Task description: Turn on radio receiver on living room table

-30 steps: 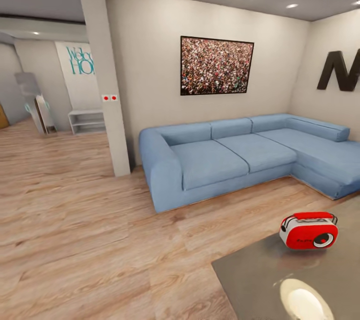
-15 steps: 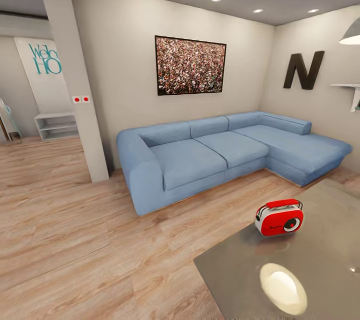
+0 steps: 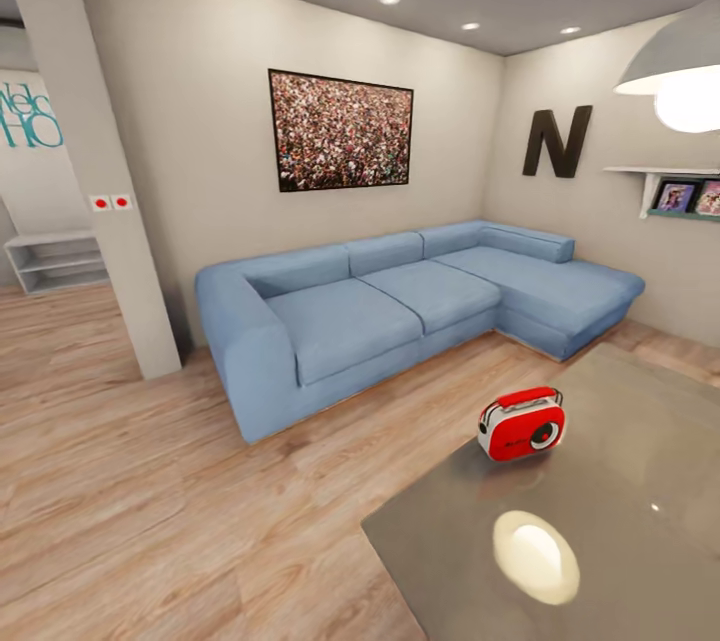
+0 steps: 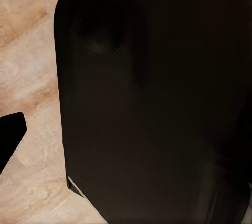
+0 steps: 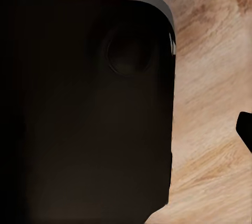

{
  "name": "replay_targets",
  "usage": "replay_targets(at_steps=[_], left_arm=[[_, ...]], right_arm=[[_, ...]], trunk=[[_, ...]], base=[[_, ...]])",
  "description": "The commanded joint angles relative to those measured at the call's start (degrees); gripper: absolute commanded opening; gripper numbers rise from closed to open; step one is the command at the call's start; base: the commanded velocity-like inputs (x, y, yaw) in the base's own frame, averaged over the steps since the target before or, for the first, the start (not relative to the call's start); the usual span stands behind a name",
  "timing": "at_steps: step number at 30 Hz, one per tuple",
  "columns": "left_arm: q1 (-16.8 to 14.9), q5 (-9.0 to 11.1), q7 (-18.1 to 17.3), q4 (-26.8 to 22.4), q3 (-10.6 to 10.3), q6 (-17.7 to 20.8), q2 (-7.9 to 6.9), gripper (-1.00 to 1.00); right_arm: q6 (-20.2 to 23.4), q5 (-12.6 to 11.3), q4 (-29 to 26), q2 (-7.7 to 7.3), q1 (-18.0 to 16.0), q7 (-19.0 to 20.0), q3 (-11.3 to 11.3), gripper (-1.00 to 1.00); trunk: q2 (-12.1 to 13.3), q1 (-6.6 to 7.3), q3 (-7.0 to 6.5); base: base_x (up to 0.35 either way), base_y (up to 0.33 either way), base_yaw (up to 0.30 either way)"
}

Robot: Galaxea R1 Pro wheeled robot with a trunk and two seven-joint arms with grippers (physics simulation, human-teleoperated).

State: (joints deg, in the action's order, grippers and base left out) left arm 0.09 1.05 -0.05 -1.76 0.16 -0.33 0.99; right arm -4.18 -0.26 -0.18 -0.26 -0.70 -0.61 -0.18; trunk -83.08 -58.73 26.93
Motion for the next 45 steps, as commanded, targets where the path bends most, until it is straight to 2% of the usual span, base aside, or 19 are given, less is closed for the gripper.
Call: replay_targets(at_steps=[1, 24, 45], left_arm=[[0.0, 0.0, 0.0, 0.0, 0.0, 0.0, -0.01, 1.0], [0.0, 0.0, 0.1, 0.0, -0.2, 0.1, -0.02, 1.0], [0.0, 0.0, 0.1, 0.0, 0.0, 0.0, 0.0, 1.0]], right_arm=[[0.0, 0.0, 0.0, 0.0, 0.0, 0.0, 0.0, 1.0], [0.0, 0.0, 0.0, 0.0, 0.0, 0.0, 0.0, 1.0], [0.0, 0.0, 0.0, 0.03, 0.0, 0.0, 0.0, 1.0]], trunk=[[0.0, 0.0, 0.0], [0.0, 0.0, 0.0], [0.0, 0.0, 0.0]], base=[[0.231, 0.124, -0.028], [0.258, 0.148, -0.005], [0.007, 0.002, -0.26]])
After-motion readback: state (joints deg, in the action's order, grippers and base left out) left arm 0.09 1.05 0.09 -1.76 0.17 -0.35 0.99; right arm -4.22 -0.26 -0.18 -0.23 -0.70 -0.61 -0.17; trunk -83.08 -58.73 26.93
